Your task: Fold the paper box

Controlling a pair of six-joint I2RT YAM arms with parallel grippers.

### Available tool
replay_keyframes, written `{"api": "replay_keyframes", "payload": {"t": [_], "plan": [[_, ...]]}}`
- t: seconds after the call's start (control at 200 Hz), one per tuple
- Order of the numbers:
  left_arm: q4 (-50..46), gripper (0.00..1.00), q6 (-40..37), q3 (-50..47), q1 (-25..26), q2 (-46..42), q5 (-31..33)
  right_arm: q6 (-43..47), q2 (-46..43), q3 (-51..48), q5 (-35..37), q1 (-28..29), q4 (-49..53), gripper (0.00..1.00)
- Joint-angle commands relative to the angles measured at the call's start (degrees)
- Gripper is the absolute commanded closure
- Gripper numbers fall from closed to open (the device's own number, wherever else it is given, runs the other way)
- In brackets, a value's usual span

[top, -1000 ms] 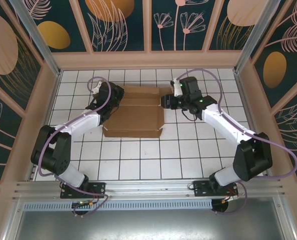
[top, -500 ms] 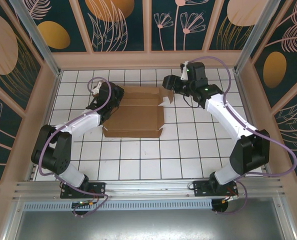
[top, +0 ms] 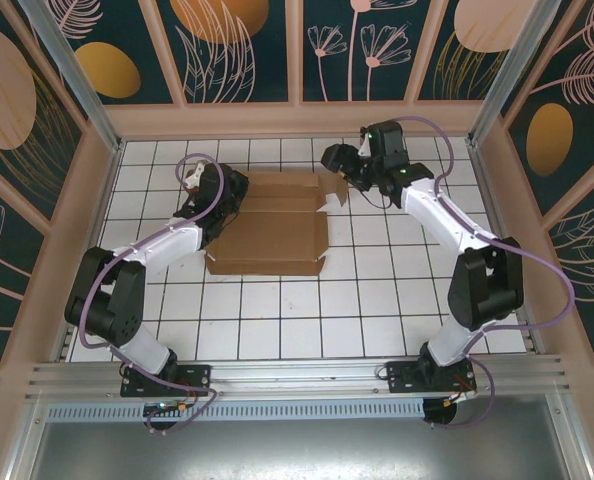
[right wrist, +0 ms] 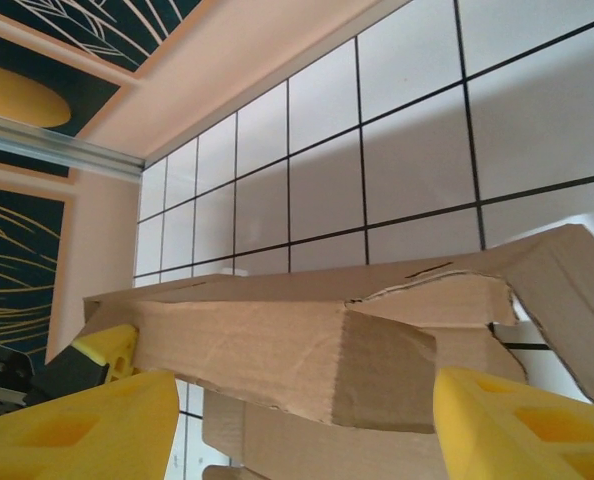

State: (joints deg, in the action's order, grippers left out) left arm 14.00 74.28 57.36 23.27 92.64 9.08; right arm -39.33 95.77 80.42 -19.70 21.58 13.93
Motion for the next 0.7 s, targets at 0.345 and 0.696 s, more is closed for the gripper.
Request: {"api": "replay_keyframes", "payload": {"t": [0.345,0.696], "plan": [[-1.5,1.0,-0.3,2.6,-0.2,3.6,2.4,-5.5,9.7,4.4,-5.2,1.9,-6.7,0.32],[1.0,1.0,-0.6,1.1,-0.2,3.7,1.6,-10.6,12.4,2.1,-10.8,2.8,-14.6,0.39]]}}
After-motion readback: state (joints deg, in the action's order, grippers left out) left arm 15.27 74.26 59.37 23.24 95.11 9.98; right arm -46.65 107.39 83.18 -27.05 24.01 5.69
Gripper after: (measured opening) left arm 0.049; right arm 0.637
